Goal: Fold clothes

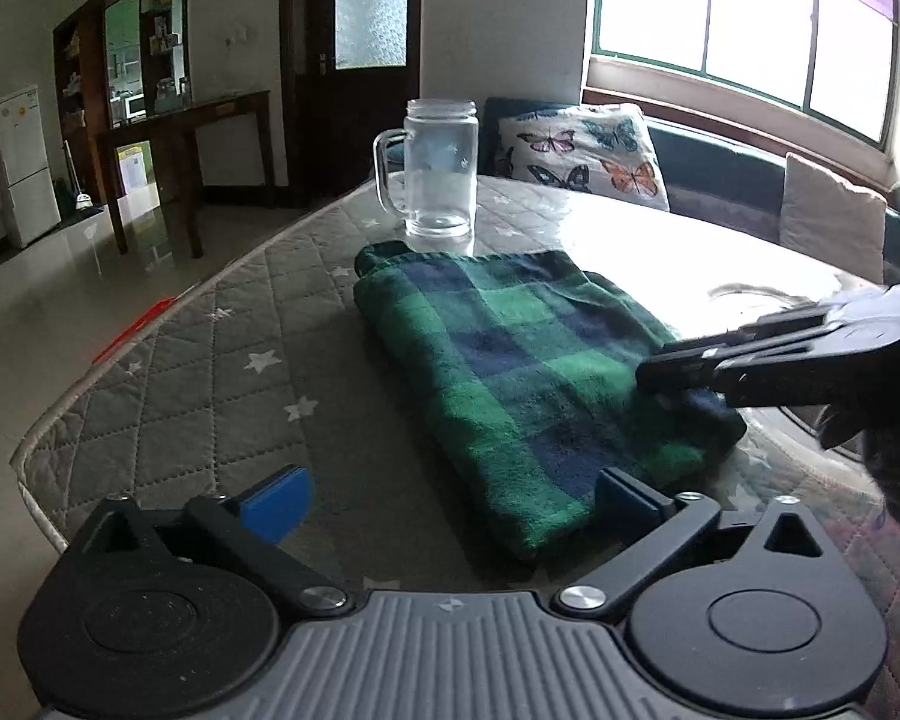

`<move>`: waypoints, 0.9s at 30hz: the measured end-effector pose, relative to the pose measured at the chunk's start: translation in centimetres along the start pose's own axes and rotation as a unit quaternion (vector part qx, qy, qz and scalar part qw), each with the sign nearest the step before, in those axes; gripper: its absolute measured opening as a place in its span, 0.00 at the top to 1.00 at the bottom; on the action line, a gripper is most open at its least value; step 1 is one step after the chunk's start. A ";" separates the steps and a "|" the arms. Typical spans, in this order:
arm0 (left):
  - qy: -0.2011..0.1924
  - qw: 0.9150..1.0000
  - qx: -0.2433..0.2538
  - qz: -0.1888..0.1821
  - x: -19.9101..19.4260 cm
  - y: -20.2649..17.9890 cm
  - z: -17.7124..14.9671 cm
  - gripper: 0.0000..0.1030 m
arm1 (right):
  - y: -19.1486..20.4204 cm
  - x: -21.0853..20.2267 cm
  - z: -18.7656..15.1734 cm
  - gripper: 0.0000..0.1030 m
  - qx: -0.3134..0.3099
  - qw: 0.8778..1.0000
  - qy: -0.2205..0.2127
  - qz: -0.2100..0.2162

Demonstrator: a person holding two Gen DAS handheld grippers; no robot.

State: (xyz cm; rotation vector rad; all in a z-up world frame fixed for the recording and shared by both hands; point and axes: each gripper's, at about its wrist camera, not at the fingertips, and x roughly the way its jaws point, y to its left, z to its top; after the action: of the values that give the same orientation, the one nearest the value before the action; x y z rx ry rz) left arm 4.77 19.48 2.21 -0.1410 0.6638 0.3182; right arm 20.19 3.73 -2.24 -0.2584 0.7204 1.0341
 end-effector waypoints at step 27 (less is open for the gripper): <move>0.010 0.999 -0.030 0.036 0.1 0.7 0.1 0.00 | -0.6 -0.4 0.8 0.29 0.013 0.999 -0.016 -0.033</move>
State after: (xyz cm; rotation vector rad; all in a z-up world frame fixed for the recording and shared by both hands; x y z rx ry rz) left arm 4.71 20.16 2.18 -0.1774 0.6805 0.4065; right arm 20.96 3.60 -1.45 -0.2399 0.6915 0.9642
